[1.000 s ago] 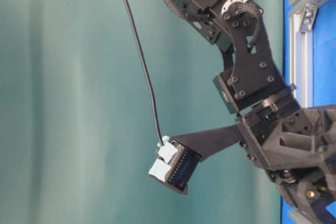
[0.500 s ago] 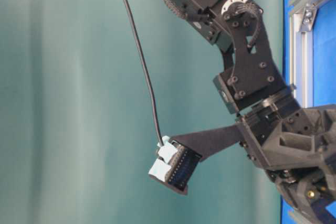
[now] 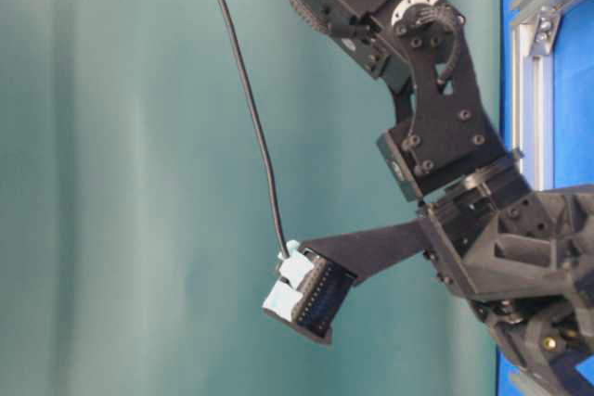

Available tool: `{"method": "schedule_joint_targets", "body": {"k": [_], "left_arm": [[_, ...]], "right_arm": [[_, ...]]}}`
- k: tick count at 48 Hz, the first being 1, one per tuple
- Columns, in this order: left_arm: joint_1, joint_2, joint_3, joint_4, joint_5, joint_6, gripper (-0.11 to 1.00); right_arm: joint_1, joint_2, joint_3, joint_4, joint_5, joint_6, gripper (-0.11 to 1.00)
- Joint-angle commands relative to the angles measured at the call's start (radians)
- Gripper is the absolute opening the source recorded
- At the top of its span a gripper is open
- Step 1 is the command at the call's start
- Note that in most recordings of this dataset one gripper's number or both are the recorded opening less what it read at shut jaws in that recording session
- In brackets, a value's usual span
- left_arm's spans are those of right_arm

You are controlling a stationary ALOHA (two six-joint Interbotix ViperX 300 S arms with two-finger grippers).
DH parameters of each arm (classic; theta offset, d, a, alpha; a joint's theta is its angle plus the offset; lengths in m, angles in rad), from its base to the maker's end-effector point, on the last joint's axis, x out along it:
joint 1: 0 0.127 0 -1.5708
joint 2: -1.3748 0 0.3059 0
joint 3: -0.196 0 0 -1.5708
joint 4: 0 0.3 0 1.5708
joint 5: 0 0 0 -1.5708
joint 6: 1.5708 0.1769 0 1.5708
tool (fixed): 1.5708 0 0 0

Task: Insert the wire through the string loop located on the left side.
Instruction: 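Move the open left gripper toward the plug below the loop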

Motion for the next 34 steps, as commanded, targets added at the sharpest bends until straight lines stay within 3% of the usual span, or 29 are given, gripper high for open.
{"method": "schedule_joint_targets", "body": {"k": [1,5,9,34], "left_arm": [[-0.003,-0.015,-0.008,0.005,-0.002,0.005,0.59],[-0.002,-0.021,-0.011,0.003,0.006,0.005,0.81],[0.000,-0.026,-0.014,0.003,0.023,0.005,0.92],[0.020,0.064,-0.017,0.003,0.058,0.003,0.89]], "right_arm": [[-0.003,-0.021,-0.020,0.002,-0.003,0.000,-0.10],[-0.003,-0.023,-0.020,0.002,-0.003,0.000,-0.10],[-0.003,-0.021,-0.020,0.002,-0.005,0.000,-0.10],[-0.003,-0.023,-0.020,0.002,-0.006,0.000,-0.10]]}}
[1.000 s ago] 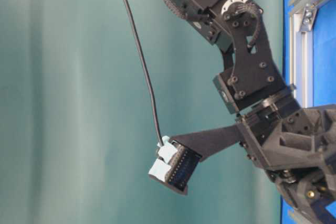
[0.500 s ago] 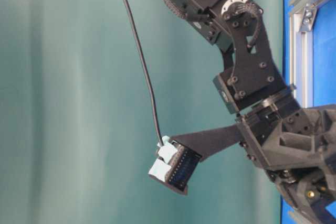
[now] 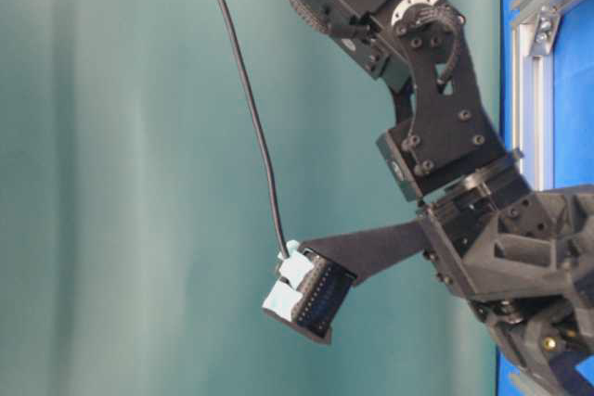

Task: Insert the wire through the string loop located on the left side.
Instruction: 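Move the open left gripper toward the plug below the loop, then close the left gripper on the cable plug beyond the loop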

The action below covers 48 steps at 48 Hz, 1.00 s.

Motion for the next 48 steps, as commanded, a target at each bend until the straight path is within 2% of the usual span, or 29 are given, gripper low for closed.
{"method": "schedule_joint_targets", "body": {"k": [1,10,48], "left_arm": [[0.003,0.021,-0.017,0.005,-0.009,0.000,0.89],[0.003,0.071,-0.038,0.003,-0.009,0.000,0.89],[0.003,0.069,-0.037,0.003,-0.009,0.000,0.89]], "right_arm": [[-0.002,-0.021,-0.020,0.002,-0.006,-0.002,-0.10],[-0.003,-0.023,-0.020,0.002,-0.008,-0.002,-0.10],[-0.003,-0.023,-0.020,0.002,-0.008,-0.002,-0.10]]}}
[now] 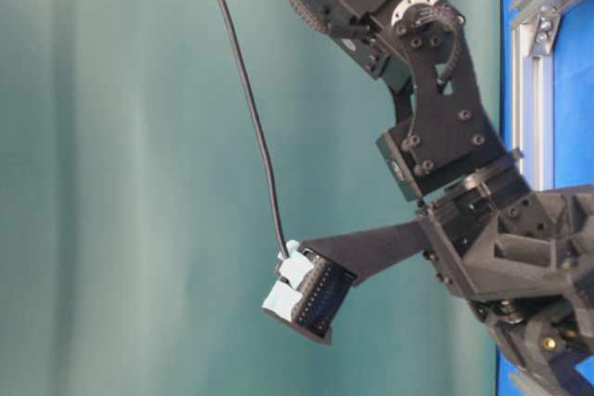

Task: Insert the wire through the string loop located on the left side.
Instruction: 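Close the left gripper on the cable plug beyond the loop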

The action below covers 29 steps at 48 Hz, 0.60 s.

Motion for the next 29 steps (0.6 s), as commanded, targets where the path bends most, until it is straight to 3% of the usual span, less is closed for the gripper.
{"method": "schedule_joint_targets", "body": {"k": [1,20,24,29], "left_arm": [[0.003,-0.008,-0.012,0.002,-0.009,0.000,0.89],[0.015,-0.008,-0.015,0.002,-0.006,0.011,0.83],[0.015,-0.009,-0.012,0.005,-0.005,0.017,0.70],[0.015,-0.017,-0.006,0.012,-0.005,0.026,0.39]], "right_arm": [[-0.003,-0.021,-0.021,0.003,-0.006,0.000,-0.10],[-0.003,-0.021,-0.021,0.003,-0.006,0.000,-0.10],[-0.003,-0.021,-0.021,0.003,-0.006,0.000,-0.10],[-0.003,-0.021,-0.021,0.003,-0.006,0.000,-0.10]]}}
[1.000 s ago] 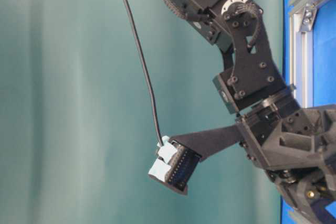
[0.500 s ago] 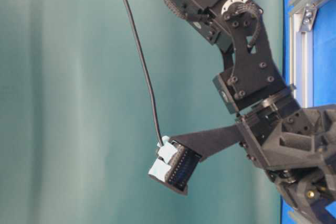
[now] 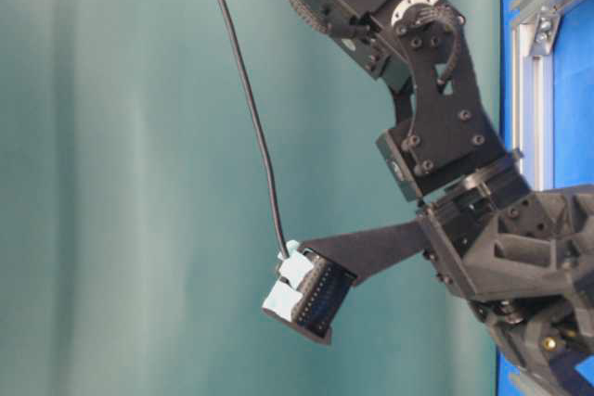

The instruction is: Insert the wire through the string loop located on the left side.

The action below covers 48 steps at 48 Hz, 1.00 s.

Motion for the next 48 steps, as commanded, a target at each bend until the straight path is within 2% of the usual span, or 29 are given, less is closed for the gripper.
{"method": "schedule_joint_targets", "body": {"k": [1,5,6,17,28,34,40,44,48], "left_arm": [[0.005,-0.017,-0.006,0.006,-0.003,0.005,0.33],[0.008,-0.017,-0.011,0.006,-0.003,0.006,0.10],[0.008,-0.015,-0.011,0.006,-0.003,0.005,0.08],[0.011,-0.014,-0.011,0.005,-0.003,0.005,0.08],[0.011,-0.017,-0.006,0.006,-0.003,0.005,0.08],[0.011,-0.017,-0.008,0.005,-0.003,0.005,0.08],[0.011,-0.017,-0.006,0.006,-0.003,0.003,0.08],[0.011,-0.017,-0.006,0.005,-0.003,0.003,0.08],[0.011,-0.017,-0.006,0.006,-0.002,0.003,0.08]], "right_arm": [[-0.002,-0.025,-0.021,0.002,-0.006,-0.002,-0.10],[-0.003,-0.023,-0.021,0.002,-0.006,-0.002,-0.10],[-0.003,-0.023,-0.021,0.002,-0.006,-0.002,-0.10],[-0.003,-0.025,-0.021,-0.002,-0.006,-0.009,-0.10],[-0.003,-0.023,-0.021,-0.025,-0.006,-0.014,-0.10],[-0.003,-0.025,-0.021,-0.025,-0.008,-0.014,-0.05],[-0.002,-0.026,-0.021,-0.020,-0.008,-0.006,0.13],[0.002,-0.032,-0.014,-0.012,-0.006,-0.005,0.34],[0.009,-0.044,-0.009,-0.015,-0.002,-0.009,0.61]]}}
